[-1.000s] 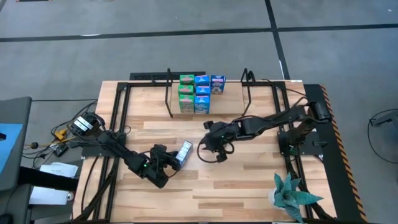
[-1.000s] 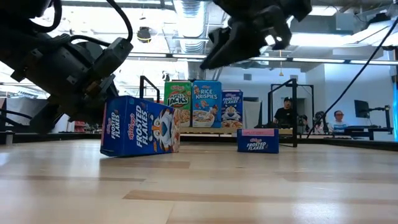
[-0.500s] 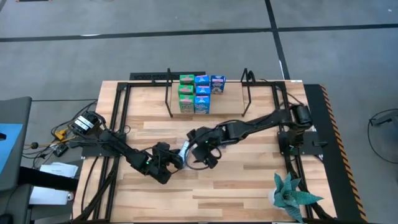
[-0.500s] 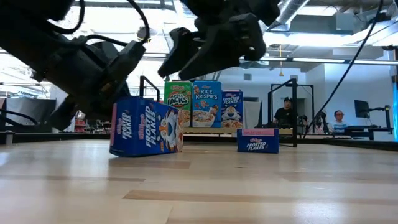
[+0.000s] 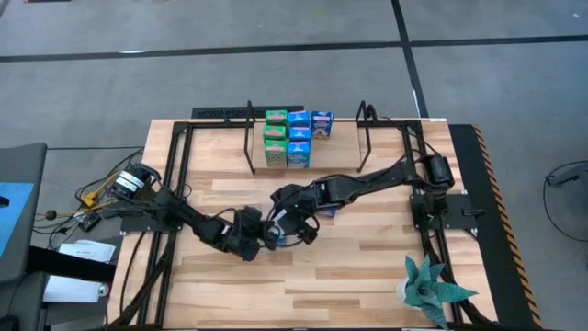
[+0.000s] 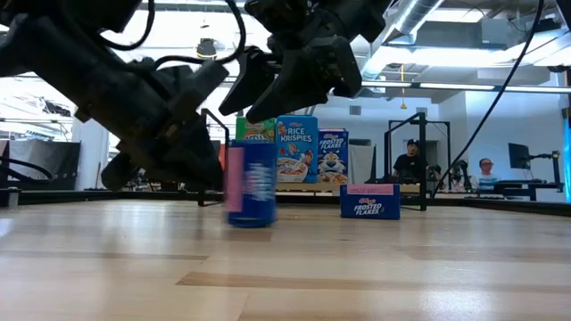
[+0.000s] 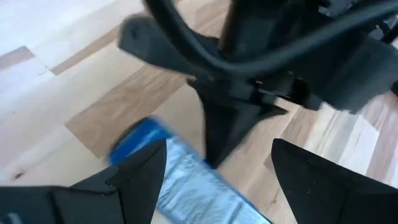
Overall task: Stack cereal on shelf
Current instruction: Put the left blue cereal box on the shelf aligned with the blue cereal box
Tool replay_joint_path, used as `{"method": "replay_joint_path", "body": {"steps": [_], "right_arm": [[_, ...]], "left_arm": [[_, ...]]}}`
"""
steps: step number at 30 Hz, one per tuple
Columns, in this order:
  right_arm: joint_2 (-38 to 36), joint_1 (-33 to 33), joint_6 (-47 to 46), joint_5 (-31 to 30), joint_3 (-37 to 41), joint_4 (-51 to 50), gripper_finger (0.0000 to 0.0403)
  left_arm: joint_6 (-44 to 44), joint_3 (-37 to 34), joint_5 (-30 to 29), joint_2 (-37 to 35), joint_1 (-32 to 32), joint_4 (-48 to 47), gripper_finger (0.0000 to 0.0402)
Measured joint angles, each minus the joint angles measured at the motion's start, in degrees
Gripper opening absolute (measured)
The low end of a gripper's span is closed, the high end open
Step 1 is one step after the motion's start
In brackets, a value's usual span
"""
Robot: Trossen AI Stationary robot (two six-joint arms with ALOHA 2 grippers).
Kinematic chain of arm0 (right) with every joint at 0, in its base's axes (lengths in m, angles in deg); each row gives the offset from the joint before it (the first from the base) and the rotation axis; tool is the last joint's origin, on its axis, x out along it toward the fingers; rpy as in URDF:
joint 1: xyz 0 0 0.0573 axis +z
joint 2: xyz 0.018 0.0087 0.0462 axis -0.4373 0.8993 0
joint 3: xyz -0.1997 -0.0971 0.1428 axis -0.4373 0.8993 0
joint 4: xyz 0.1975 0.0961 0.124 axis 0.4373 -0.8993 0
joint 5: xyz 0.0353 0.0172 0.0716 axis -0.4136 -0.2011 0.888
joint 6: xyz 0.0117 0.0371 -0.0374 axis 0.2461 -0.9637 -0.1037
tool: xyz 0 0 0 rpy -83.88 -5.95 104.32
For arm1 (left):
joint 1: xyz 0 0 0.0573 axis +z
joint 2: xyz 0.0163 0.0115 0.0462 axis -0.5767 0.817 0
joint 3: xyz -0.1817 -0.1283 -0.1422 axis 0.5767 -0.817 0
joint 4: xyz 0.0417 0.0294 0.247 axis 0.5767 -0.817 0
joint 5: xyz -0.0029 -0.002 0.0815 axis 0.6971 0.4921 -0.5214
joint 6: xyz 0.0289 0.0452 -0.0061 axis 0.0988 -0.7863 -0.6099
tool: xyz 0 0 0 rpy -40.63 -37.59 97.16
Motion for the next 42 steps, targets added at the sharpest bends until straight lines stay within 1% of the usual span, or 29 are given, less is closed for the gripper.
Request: {"method": "replay_joint_path", "body": {"steps": [3, 6, 10, 13, 16, 21, 24, 26, 28, 30, 32, 34, 36, 38, 40, 42], "right_arm": [[0.0, -0.67, 2.35, 1.83, 0.0, 0.05, 0.0313], [0.4, -0.97, 5.03, 2.75, -0.08, -0.68, 0.0313], [0.54, -1.29, 11.97, 3.27, 0.0, -6.67, 0.0313], [0.42, -0.58, 17.67, 3.3, -0.09, -12.28, 0.0313], [0.63, 0.48, 18.43, 3.32, 0.06, -13.85, 0.0313], [0.57, 1.5, 19.44, 3.3, 0.0, -11.89, 0.0313], [0.56, 1.62, 17.71, 3.22, 0.0, -11.64, 0.0313], [0.55, 1.81, 16.09, 1.97, 0.0, -12.41, 0.0313], [0.55, 1.83, 14.37, 0.49, 0.0, -13.47, 0.0313], [0.28, 1.61, 12.26, -0.49, 0.01, -15.41, 0.0313], [-0.57, 1.32, 9.46, -1.17, 0.04, -16.87, 0.0313], [-2.24, 0.9, 5.94, -1.16, 0.03, -17.85, 0.031], [-4.12, 0.39, 2.24, -0.23, 0.0, -18.02, 0.0302], [-6.13, -0.49, -0.59, 2.21, -0.06, -19.18, 0.029], [-7.85, -1.47, -3.27, 4.31, 0.01, -19.85, 0.0276], [-9.36, -2.45, -4.92, 4.98, -0.04, -20.47, 0.0265]], "left_arm": [[0.02, -0.03, 0.63, -0.03, -1.41, -0.38, 0.0], [2.79, 0.0, 1.03, -0.07, -2.67, -2.3, 0.0], [8.48, -0.05, 0.71, -0.07, -3.7, -6.35, 0.0], [10.59, -0.05, 0.39, -0.07, -4.0, -6.9, 0.0], [10.53, -0.05, 0.12, -0.07, -4.03, -6.1, 0.0], [10.64, -0.05, -0.3, -0.07, -4.03, -5.96, 0.0], [11.73, -0.05, -1.79, -0.07, -4.03, -5.87, 0.0], [13.06, -0.05, -3.21, -0.07, -4.03, -5.55, 0.0], [13.31, -0.07, -5.89, -0.06, -4.03, -2.86, 0.0], [7.89, -0.07, -7.63, -0.07, -4.17, 3.47, 0.0], [0.89, -0.06, -6.85, -0.07, -4.46, 10.85, 0.0], [-4.35, -0.05, -5.99, -0.07, -4.76, 18.46, 0.0], [-9.63, 0.01, -5.16, -0.07, -5.01, 23.68, 0.0], [-12.44, 0.02, -3.11, -0.07, -4.97, 24.01, 0.0], [-9.66, 0.02, -2.14, 0.12, -4.37, 20.47, 0.0], [-6.58, -0.04, -2.42, 1.69, -3.65, 18.7, 0.0]]}}
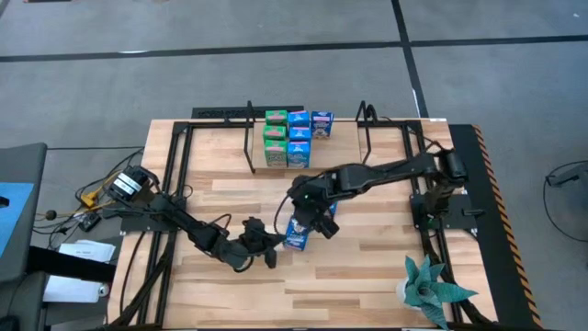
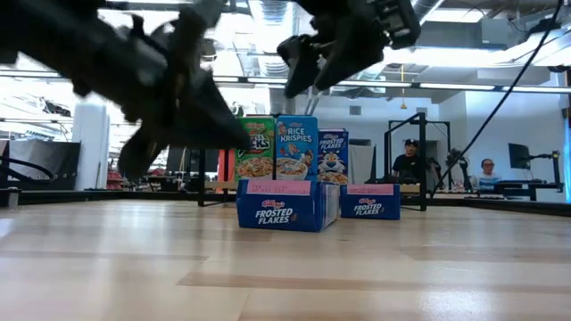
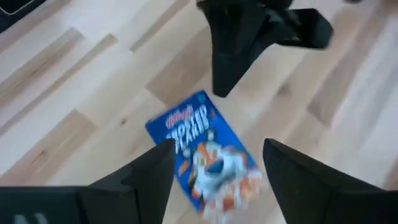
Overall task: Stack cereal on shelf
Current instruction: Put the left blue cereal box on the shelf aligned with the blue cereal box
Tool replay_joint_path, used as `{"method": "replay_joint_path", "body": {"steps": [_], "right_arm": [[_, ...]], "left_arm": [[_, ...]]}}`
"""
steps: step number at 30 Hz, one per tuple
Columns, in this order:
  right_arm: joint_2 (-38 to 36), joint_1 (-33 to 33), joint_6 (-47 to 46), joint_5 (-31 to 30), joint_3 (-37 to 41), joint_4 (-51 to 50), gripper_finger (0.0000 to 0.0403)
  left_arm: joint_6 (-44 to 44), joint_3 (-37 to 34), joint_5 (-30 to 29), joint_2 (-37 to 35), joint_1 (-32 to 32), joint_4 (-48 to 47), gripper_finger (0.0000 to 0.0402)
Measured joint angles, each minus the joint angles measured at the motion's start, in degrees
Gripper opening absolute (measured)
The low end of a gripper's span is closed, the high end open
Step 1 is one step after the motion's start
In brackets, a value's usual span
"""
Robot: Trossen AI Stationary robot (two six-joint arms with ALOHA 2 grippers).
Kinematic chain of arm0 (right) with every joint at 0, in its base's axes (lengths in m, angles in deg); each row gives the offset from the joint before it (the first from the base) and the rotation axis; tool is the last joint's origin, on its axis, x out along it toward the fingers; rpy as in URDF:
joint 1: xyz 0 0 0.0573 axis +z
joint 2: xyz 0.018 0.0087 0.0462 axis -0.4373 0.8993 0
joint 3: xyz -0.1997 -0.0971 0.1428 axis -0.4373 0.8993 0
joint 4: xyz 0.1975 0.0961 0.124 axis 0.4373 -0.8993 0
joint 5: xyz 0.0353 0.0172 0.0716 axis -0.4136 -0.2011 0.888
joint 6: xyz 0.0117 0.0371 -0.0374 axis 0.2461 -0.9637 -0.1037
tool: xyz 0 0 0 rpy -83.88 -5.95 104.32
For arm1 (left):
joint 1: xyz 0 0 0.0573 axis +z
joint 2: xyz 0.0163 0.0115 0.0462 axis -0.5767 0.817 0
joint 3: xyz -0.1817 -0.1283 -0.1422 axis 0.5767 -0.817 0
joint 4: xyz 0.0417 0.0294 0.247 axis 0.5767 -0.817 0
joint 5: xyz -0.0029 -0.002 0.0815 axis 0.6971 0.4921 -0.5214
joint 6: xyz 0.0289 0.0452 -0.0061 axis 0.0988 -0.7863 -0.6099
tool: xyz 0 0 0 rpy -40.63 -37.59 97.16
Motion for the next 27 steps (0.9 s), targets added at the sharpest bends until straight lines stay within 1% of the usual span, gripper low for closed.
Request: {"method": "replay_joint_path", "body": {"steps": [2, 5, 8, 11, 14, 18, 21, 24, 27], "right_arm": [[-1.34, -0.75, -1.14, -0.02, 0.06, -0.59, 0.0255], [-2.74, -1.62, -2.99, -0.04, 0.04, -1.05, 0.0245], [-2.65, -1.62, -4.49, -0.07, 0.04, -1.17, 0.0236], [-2.19, -1.57, -5.11, -0.03, 0.04, -1.61, 0.0229], [-1.96, -1.32, -5.59, -0.07, 0.15, -2.78, 0.0223], [-2.01, -1.37, -6.07, 0.0, 0.09, -4.08, 0.0218], [-2.01, -1.34, -4.81, 0.12, 0.09, -5.65, 0.0217], [-2.01, -0.62, -3.26, 1.54, 0.09, -6.16, 0.0219], [-2.01, 1.24, -1.94, 1.88, 0.09, -5.08, 0.022]], "left_arm": [[1.37, -0.05, -0.56, 1.88, 0.36, 0.67, 0.0], [2.37, 0.04, -0.08, 5.52, 0.6, 5.42, 0.0], [2.7, 0.32, 1.16, 8.91, 0.52, 10.8, 0.0], [3.22, 0.37, 1.06, 10.56, -0.11, 13.04, 0.0], [4.41, 0.37, 1.11, 11.03, -0.53, 11.33, 0.0], [7.59, 0.48, 1.65, 11.13, -0.75, 6.29, 0.0], [8.44, 0.45, 1.39, 11.15, -1.02, 5.61, 0.0], [8.17, 0.43, 2.0, 11.19, -1.04, 5.33, 0.0], [10.77, 0.48, 3.12, 11.13, -1.51, 2.85, 0.0]]}}
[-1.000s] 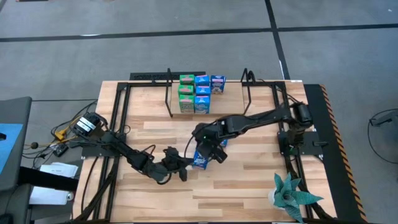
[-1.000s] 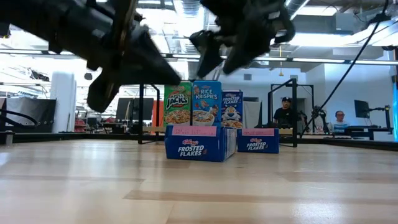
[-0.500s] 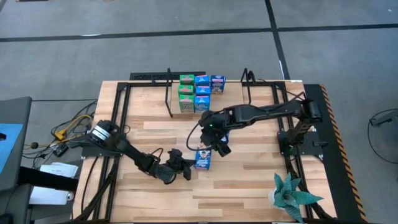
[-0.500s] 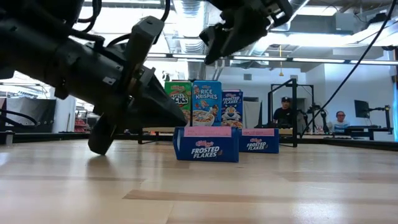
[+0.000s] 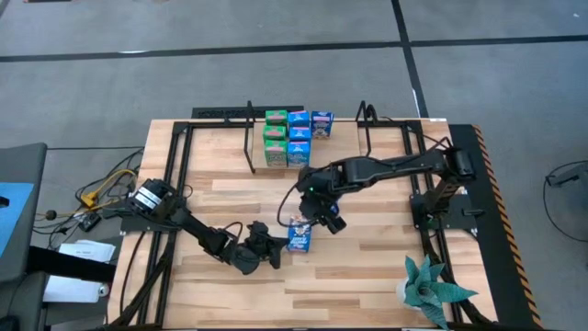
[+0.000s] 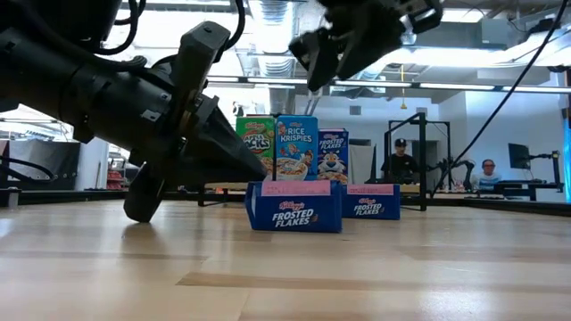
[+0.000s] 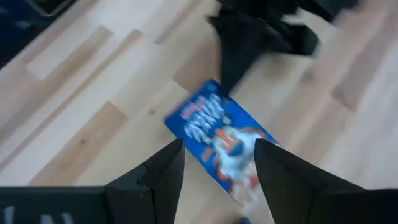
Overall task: Stack cereal on shelf
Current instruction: Put the left blue cereal box on the shelf aligned with the blue cereal box
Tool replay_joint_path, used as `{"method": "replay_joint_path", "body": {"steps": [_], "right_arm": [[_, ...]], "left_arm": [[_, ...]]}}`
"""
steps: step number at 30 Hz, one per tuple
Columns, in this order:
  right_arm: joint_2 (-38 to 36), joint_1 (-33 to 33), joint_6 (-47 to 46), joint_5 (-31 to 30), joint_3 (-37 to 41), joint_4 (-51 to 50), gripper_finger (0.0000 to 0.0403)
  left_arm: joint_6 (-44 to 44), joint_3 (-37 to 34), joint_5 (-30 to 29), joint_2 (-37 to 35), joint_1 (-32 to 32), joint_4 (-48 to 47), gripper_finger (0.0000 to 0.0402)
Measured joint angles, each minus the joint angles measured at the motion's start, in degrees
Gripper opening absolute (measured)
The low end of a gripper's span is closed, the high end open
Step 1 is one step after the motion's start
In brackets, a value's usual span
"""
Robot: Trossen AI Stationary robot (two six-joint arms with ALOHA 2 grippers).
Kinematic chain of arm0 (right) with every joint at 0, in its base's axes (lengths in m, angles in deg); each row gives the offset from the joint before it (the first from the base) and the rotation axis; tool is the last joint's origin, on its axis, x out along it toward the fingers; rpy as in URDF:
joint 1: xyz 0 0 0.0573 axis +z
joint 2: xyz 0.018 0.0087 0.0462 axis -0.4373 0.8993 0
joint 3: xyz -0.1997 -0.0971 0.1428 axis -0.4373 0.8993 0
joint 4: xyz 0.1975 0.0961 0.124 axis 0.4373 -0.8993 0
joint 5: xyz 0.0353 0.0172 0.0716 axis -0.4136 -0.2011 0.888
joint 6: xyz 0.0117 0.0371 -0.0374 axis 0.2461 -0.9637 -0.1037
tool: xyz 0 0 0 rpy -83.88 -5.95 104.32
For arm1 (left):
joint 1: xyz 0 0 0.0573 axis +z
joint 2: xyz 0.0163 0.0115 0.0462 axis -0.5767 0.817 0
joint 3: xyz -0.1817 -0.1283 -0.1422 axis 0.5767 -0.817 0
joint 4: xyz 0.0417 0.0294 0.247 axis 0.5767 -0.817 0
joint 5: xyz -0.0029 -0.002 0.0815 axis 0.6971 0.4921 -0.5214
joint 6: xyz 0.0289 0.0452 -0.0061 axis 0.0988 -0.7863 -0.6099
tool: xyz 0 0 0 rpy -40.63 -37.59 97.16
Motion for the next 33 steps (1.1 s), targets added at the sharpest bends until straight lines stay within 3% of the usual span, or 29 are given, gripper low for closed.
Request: {"method": "replay_joint_path", "body": {"steps": [11, 17, 25, 33], "right_arm": [[0.0, 2.09, 2.3, -0.76, 0.0, 2.11, 0.022], [0.0, 0.92, 2.26, -0.9, 0.0, 1.0, 0.0221], [0.0, 1.16, 2.76, -0.92, 0.01, 1.29, 0.0221], [0.08, 2.36, 11.72, -0.83, 4.36, 3.91, 0.0232]], "left_arm": [[3.84, -0.2, 0.05, -1.03, -0.55, -1.36, 0.0], [14.37, 0.11, 0.71, -3.48, -0.88, -12.36, 0.0], [12.96, 0.04, 0.89, -3.48, -0.6, -11.57, 0.0], [12.61, 0.02, 0.9, -3.5, -0.02, -11.44, 0.0]]}}
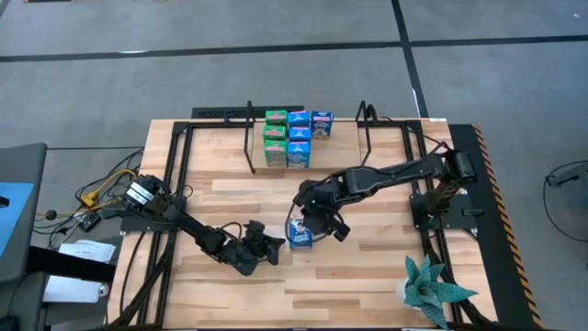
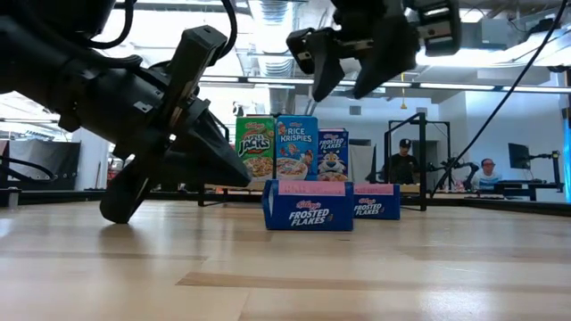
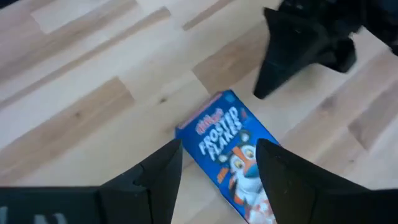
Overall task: Stack cereal on shelf
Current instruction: Put the left blue cereal box on the shelf aligned with the blue cereal box
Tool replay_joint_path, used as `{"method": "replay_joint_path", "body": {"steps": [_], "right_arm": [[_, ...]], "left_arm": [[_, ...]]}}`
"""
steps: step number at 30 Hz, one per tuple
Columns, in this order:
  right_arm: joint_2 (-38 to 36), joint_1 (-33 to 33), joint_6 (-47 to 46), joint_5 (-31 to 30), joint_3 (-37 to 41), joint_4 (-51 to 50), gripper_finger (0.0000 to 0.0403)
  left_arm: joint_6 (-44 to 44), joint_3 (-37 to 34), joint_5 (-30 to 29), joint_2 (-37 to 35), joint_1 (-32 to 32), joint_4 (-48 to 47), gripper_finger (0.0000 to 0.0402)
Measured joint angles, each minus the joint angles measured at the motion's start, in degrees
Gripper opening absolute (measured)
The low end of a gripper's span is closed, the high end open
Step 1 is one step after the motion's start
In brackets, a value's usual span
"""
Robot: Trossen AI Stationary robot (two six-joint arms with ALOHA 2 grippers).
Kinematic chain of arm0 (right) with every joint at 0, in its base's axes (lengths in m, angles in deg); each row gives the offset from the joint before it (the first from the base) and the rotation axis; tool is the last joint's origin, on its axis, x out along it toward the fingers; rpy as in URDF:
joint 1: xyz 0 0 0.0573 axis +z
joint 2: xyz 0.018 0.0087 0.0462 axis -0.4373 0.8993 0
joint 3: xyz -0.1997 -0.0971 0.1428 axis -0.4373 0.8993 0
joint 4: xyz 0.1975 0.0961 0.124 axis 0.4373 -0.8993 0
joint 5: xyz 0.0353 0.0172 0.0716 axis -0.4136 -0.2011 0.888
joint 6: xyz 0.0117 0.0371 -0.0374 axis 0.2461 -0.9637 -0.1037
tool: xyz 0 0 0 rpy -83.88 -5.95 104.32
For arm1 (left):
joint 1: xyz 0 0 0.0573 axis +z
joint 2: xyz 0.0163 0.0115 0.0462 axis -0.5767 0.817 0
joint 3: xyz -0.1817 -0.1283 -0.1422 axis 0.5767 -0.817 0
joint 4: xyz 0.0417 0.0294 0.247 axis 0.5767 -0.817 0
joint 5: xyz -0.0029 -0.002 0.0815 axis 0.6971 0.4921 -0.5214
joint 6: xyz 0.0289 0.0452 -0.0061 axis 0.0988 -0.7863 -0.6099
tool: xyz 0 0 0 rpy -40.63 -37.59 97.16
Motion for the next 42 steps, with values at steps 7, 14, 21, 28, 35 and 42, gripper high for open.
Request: {"method": "replay_joint_path", "body": {"steps": [7, 14, 21, 28, 35, 42], "right_arm": [[-0.04, -0.17, -2.82, -0.31, 1.19, 2.0, 0.0253], [-0.04, -0.24, -4.99, -1.64, 1.19, 2.63, 0.0254], [-0.04, -1.03, -6.57, -1.68, 1.19, 2.37, 0.0254], [-0.19, -2.46, -8.63, -2.45, 1.19, 0.54, 0.0254], [-0.24, -2.55, -8.59, -2.47, 1.19, 0.8, 0.0254], [-0.24, -2.87, -7.85, -2.11, 1.19, -1.42, 0.0254]], "left_arm": [[-10.57, 0.26, -5.44, -6.12, -0.09, -1.16, 0.0], [-14.77, -0.08, -10.77, -6.62, 2.8, 4.77, 0.0], [-22.67, -0.01, -5.19, -4.28, 4.73, 14.43, 0.0], [-21.46, 0.07, -2.59, 2.35, 5.39, 24.03, 0.0], [-18.84, 0.59, -1.69, 3.76, 5.77, 22.29, 0.0], [-13.37, 0.6, -2.8, 3.66, 3.21, 15.48, 0.0]]}}
